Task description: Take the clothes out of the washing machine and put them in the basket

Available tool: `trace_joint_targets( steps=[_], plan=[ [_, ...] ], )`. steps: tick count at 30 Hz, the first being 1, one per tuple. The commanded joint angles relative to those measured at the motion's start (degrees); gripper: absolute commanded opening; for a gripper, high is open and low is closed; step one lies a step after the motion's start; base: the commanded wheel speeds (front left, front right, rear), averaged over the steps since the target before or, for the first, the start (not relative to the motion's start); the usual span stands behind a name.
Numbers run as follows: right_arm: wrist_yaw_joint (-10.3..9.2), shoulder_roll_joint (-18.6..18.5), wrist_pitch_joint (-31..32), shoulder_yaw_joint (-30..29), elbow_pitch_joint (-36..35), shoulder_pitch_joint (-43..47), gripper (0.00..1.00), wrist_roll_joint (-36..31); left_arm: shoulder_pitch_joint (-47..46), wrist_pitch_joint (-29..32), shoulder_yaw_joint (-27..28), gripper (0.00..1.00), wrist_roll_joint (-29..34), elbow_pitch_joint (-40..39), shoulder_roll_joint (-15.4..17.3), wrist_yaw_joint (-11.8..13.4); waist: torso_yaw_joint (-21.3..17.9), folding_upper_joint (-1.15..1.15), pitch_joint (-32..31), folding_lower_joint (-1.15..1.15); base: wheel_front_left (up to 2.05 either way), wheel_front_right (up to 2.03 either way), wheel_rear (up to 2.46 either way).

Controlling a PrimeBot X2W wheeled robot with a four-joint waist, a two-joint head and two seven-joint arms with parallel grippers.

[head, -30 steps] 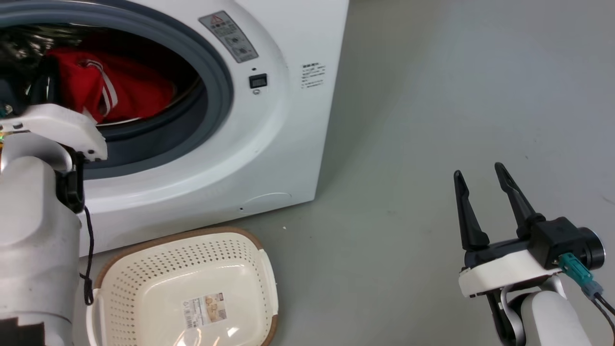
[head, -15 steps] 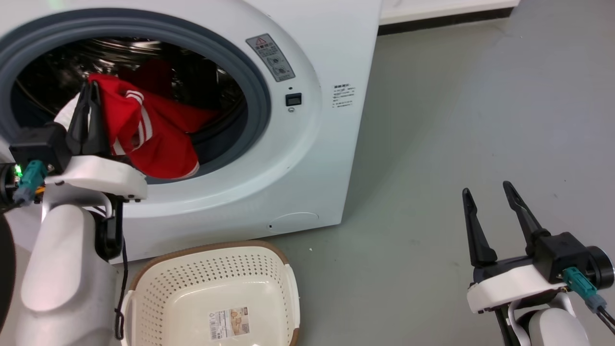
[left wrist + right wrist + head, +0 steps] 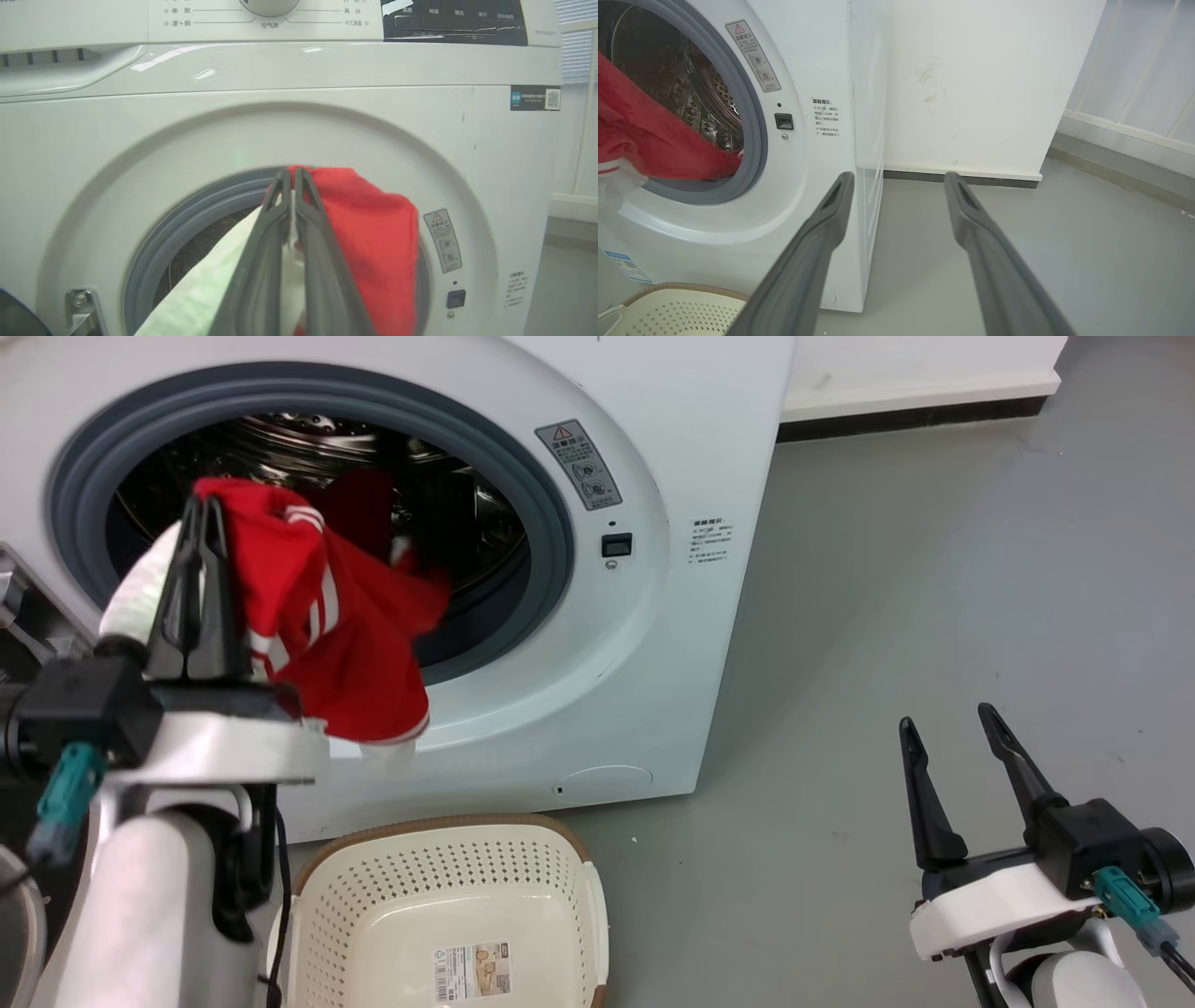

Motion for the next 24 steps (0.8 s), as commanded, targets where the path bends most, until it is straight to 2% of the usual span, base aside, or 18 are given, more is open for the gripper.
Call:
trace_joint_targets(
  steps=[1, 8, 12, 17, 24],
  plan=[
    [-0.05, 0.05, 0.18, -0.05, -0.36, 0.84, 1.00, -0.49, 1.79, 0.34, -0.13, 0.00, 0.48, -2.14, -0.11, 0.61, 0.23, 0.00, -0.15, 0.00, 0.00, 0.00, 0.00],
    [-0.05, 0.05, 0.90, -0.20, -1.32, 1.34, 1.00, -1.00, 8.81, 2.80, -1.19, 0.00, 1.46, -14.37, -1.16, 2.79, 1.41, 0.00, -0.49, 0.00, 0.00, 0.00, 0.00],
    [-0.05, 0.06, 1.28, 0.29, -1.61, 1.28, 1.00, -0.91, 12.13, 4.36, -1.66, 0.00, 0.87, -16.01, -1.76, 3.47, 1.72, 0.00, 0.09, 0.00, 0.00, 0.00, 0.00],
    [-0.06, 0.06, 1.35, 0.85, -1.80, 0.67, 1.00, -0.92, 16.69, 5.05, -2.58, 0.00, -1.26, -12.98, -3.67, 3.92, 1.36, 0.00, 1.18, 0.00, 0.00, 0.00, 0.00],
    [-0.06, 0.05, 1.24, 0.84, -1.92, -0.56, 1.00, -0.92, 21.34, 3.19, -4.13, 0.00, -4.16, -3.45, -6.45, 3.32, 0.48, 0.00, 3.95, 0.00, 0.00, 0.00, 0.00]
  ],
)
